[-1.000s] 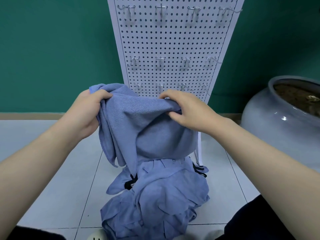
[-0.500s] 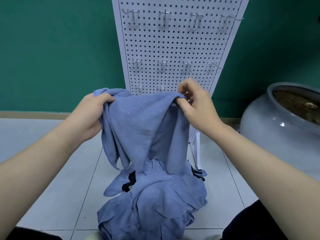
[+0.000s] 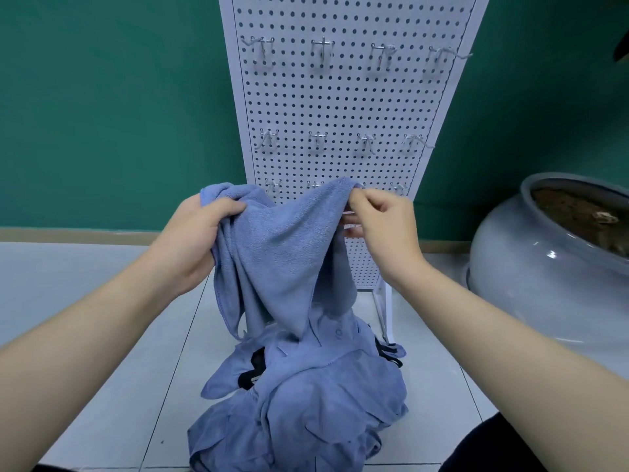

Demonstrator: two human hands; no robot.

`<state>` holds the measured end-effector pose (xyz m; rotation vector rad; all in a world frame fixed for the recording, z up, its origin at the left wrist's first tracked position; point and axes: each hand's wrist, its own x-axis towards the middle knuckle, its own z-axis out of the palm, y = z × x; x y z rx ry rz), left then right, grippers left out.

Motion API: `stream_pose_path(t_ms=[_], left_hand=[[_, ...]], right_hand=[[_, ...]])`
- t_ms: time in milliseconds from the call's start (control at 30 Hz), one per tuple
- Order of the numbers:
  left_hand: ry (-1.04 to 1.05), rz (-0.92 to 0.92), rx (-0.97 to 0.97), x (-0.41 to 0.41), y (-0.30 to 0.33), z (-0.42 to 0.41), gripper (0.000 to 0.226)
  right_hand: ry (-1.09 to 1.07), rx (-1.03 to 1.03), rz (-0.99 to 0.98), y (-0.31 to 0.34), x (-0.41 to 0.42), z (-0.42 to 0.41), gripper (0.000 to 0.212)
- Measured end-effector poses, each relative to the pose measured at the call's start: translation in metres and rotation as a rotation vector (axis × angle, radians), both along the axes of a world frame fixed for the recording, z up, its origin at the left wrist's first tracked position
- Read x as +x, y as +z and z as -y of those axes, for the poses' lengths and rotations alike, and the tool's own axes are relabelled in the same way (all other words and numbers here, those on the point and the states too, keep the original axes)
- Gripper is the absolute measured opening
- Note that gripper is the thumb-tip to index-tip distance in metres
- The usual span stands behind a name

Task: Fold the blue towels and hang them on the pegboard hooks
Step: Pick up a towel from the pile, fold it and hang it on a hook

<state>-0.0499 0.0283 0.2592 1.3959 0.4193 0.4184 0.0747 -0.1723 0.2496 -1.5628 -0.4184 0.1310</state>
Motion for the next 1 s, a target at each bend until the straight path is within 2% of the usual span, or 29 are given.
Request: stream_pose_path(t_ms=[133,267,367,400,467,533,600,800,900,1000], left_hand=[[-0.011,0.023,0.059,0.000,0.000,0.006,0.020],[-0.026,0.008,0.125,0.000,-0.002,0.006,0.015],[-0.023,-0.013,0.162,0.000,-0.005,0.005,0.012],[-0.022,-0.020,0.169,0.000,-0.006,0.004,0.014],[-0.036,-0.033,0.143,0.002,-0.005,0.006,0.030],[-0.023,-0.035,0.043,0.002,-0.002,0.009,0.038],[0.054,-0.046,-0.050,0.004,-0.002,0.008,0.038],[0.162,-0.118,0.048,0.001,-0.003,-0.014,0.037],[0.168,-0.111,0.043,0.000,-0.005,-0.027,0.035],[0.121,-0.094,0.056,0.001,-0.008,-0.031,0.035]], right_hand=[[0.104,0.038,-0.061,-0.002,-0.006,-0.005,0.053],[0.221,0.084,-0.239,0.002,-0.013,-0.010,0.037],[0.365,0.157,-0.403,0.005,-0.011,-0.008,0.051],[0.393,0.154,-0.431,0.006,-0.011,-0.008,0.052],[0.423,0.100,-0.400,0.003,-0.011,-0.007,0.037],[0.401,0.081,-0.370,0.000,-0.009,-0.007,0.020],[0.356,0.099,-0.417,0.000,-0.004,-0.005,0.018],[0.178,0.136,-0.484,0.007,0.025,0.012,0.015],[0.103,0.178,-0.594,0.011,0.041,0.025,0.006],[0.118,0.265,-0.716,0.015,0.051,0.037,0.007]])
